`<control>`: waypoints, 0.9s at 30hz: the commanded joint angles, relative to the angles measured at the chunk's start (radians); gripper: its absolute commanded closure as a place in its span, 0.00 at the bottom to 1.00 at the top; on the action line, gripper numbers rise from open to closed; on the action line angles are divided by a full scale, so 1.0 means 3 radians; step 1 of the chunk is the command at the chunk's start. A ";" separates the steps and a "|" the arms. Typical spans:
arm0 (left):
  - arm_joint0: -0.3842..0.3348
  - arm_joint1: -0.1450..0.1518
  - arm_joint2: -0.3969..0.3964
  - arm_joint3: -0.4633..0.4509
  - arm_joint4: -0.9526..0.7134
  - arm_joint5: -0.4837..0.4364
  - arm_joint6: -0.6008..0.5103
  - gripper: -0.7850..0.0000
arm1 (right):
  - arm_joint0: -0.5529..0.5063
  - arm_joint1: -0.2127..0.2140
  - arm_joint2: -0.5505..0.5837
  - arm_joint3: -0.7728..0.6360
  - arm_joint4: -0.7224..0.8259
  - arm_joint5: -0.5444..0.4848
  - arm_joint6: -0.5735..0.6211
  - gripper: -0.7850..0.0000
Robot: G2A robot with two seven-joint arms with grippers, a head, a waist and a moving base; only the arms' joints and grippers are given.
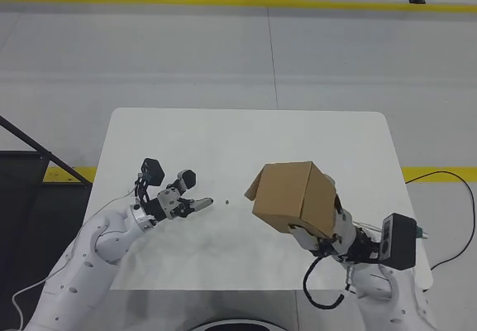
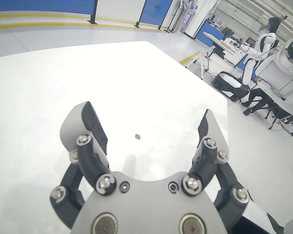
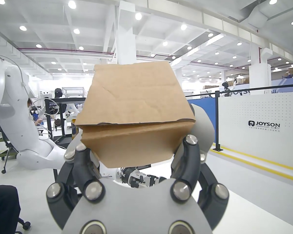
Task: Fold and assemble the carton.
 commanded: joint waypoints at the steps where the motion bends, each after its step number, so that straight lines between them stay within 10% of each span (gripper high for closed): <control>1: -0.0003 0.0000 0.0003 0.0002 -0.0004 0.0002 -0.0012 0.00 | 0.0060 0.0000 -0.0013 0.0003 0.0039 0.0065 0.0093 1.00; 27: 0.0012 0.0009 -0.0058 0.0004 -0.0042 -0.0052 -0.0023 0.00 | 0.0492 -0.0066 -0.0433 -0.0079 -0.0890 0.1333 0.0309 1.00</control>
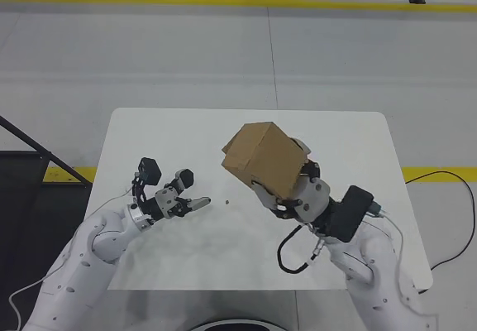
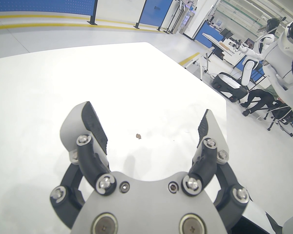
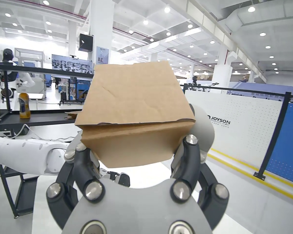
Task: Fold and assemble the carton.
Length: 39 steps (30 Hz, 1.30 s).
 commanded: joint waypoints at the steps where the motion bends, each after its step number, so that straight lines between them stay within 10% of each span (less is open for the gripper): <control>1: -0.0001 0.0000 -0.0001 0.0001 0.0006 -0.0002 0.0004 0.00 | 0.0009 -0.0006 -0.0026 -0.0008 -0.0148 0.0172 -0.0005 1.00; 20: -0.0048 -0.0012 0.0071 0.0019 0.0017 0.0021 -0.0059 0.00 | 0.0122 -0.0040 -0.0163 0.0142 -0.0343 0.0562 -0.0030 1.00; 39: -0.0002 -0.0022 0.0071 -0.0055 0.0005 0.0041 0.0057 0.00 | 0.0083 0.0033 0.0152 0.0331 0.1509 -0.0911 0.0094 1.00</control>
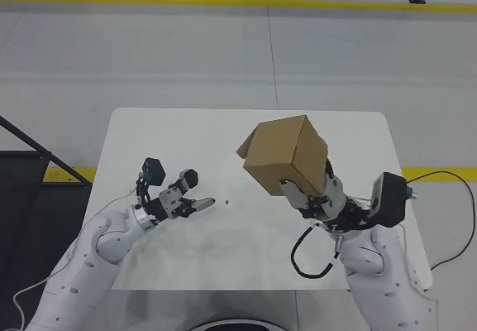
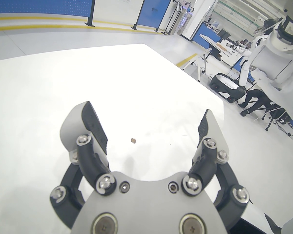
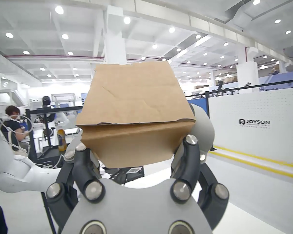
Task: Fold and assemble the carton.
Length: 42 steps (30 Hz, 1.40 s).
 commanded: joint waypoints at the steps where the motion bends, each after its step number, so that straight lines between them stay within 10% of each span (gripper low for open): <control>1: 0.0005 -0.0001 0.0000 0.0001 0.0003 -0.0002 0.0009 0.00 | 0.0004 0.0009 0.0024 0.0009 0.0129 -0.0074 0.0076 1.00; 22: 0.0035 -0.0012 -0.0069 -0.0044 -0.0351 0.0156 0.0035 0.00 | -0.0083 0.0028 -0.0083 0.0596 -0.1070 0.0334 0.0218 1.00; 42: -0.0090 -0.0048 0.0089 -0.0068 -0.0416 0.0388 -0.0280 0.00 | 0.0595 -0.0151 -0.0871 0.2012 -0.1800 0.1109 0.0475 1.00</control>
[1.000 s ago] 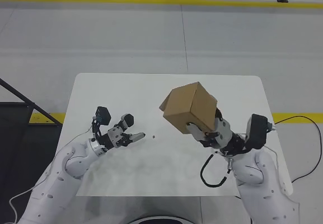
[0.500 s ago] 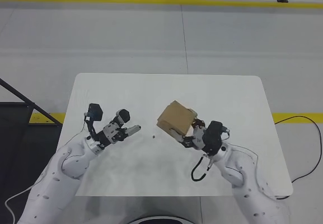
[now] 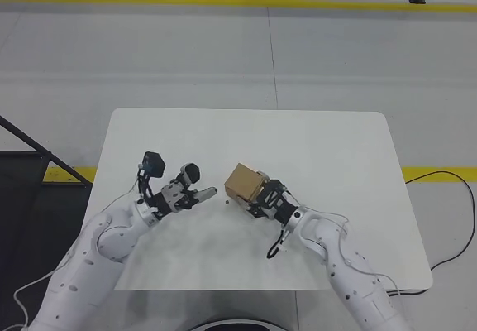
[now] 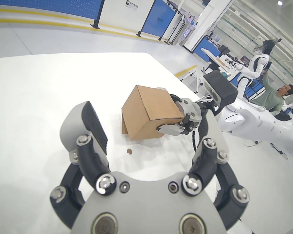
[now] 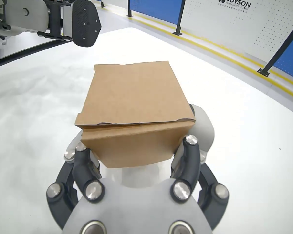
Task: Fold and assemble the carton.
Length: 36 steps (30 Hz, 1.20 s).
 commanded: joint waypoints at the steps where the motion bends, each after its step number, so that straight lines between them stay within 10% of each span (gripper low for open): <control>1: -0.0043 -0.0008 0.0041 0.0037 -0.0002 0.0036 -0.0048 0.00 | 0.0028 -0.0008 -0.0017 0.0083 0.0007 0.0003 -0.0025 1.00; 16: -0.0384 -0.0121 0.0463 0.0211 0.0268 0.0658 -0.0218 0.00 | 0.0114 -0.0043 -0.0092 0.0361 0.0026 -0.0013 -0.0194 0.99; 36: -0.0595 -0.0235 0.0841 0.0327 0.0946 0.1011 -0.0188 0.00 | 0.0157 -0.0062 -0.0126 0.0576 0.0009 -0.0058 -0.0432 0.64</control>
